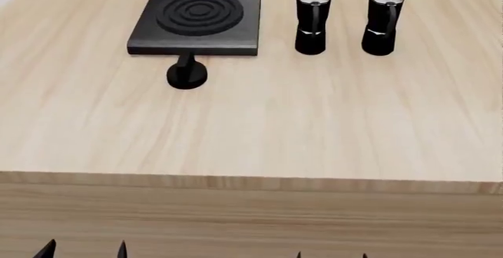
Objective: Put the right moka pot on the stove.
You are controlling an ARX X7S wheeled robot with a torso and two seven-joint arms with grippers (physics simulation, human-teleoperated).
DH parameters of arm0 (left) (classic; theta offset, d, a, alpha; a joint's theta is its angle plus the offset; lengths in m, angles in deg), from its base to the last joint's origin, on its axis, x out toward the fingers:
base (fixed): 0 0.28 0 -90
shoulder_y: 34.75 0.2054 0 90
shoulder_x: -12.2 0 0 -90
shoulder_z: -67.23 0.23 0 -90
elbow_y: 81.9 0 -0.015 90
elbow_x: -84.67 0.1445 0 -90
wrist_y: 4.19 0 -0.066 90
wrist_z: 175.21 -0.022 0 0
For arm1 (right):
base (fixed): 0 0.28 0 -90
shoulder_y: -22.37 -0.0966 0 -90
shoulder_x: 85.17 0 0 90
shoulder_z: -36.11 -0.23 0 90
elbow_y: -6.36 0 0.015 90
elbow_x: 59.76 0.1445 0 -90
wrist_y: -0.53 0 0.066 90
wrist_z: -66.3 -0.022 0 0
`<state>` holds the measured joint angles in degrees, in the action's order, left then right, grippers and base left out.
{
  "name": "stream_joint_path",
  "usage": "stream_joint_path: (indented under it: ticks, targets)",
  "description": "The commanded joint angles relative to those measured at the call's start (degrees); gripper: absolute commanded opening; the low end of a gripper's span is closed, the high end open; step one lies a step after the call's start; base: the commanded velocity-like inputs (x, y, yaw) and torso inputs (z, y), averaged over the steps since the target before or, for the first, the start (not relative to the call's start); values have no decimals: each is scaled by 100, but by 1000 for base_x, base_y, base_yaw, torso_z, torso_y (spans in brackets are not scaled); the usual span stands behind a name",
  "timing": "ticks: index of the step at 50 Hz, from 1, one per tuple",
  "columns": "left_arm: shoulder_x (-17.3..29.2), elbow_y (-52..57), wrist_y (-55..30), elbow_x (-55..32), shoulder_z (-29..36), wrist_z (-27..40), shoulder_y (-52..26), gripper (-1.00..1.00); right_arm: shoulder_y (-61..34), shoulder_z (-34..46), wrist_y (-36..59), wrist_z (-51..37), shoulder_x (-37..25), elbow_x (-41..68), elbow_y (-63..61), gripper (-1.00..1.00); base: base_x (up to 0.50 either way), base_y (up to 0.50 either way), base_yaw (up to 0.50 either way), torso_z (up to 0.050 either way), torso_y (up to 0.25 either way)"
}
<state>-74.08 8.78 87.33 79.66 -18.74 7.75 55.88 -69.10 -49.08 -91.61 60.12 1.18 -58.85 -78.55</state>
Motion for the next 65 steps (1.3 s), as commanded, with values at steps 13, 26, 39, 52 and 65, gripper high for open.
stream_joint_path:
  ticks: [13, 26, 39, 52, 65]
  targets:
    - [193, 132, 5, -395, 167, 30, 30, 100, -46, 208, -28, -348, -154, -22, 54, 100, 0, 0, 0, 49, 26]
    - [271, 130, 72, -488, 258, 85, 41, 100, -71, 290, -4, -426, -223, 87, 85, 100, 0, 0, 0, 50, 30]
    - [324, 118, 133, -473, 334, 220, 44, 100, -91, 391, -28, -546, -283, 78, 122, 100, 95, 0, 0, 15, 9]
    - [386, 130, 167, -532, 397, 279, 41, 100, -114, 469, -60, -633, -329, 105, 178, 100, 315, 0, 0, 0, 0]
    - [440, 121, 213, -570, 454, 335, 31, 100, -134, 533, -63, -708, -381, 133, 196, 100, 339, 0, 0, 0, 0]
